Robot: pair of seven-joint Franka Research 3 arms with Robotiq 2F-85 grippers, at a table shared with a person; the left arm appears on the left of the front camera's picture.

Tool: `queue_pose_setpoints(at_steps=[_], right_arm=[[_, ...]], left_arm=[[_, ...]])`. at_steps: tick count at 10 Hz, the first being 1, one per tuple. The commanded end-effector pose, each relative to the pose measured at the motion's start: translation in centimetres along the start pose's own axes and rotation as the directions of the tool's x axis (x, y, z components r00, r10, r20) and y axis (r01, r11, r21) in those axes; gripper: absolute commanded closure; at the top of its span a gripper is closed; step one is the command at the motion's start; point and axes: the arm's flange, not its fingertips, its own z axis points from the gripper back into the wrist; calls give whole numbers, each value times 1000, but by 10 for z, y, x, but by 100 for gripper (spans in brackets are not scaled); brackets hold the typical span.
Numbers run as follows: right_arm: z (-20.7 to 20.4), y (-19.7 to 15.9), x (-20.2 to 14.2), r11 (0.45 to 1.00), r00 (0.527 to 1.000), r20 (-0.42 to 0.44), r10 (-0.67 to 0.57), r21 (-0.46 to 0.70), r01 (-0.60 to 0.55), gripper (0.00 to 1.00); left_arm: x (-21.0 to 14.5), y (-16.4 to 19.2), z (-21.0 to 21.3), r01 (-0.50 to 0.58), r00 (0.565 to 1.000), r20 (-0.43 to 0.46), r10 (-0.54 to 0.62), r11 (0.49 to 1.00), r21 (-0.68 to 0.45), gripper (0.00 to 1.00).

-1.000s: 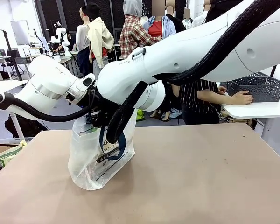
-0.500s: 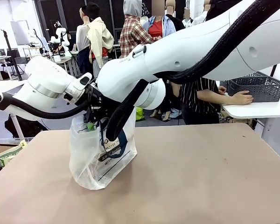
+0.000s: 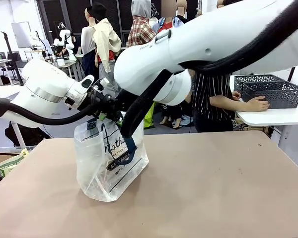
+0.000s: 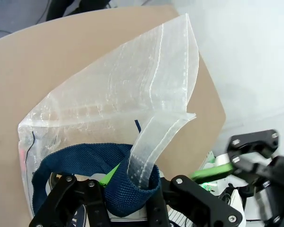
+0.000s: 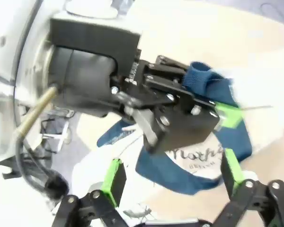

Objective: Transfer purchased items from the store into the shopping bag.
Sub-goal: Move the Reusable shopping bag to the right side of the table.

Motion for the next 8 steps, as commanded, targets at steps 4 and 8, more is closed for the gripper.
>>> queue_pose_setpoints(at_steps=[4,8], right_arm=[[131,-31,-35,947,991,118,-61,-307,95,0],[223,-135,-44,729,880,278,-385,-493,475,0]], left_arm=[[-1,2,13,11,998,55,-10,1000,-18,100],[-5,-1,15,21,997,73,-21,1000,0,100]])
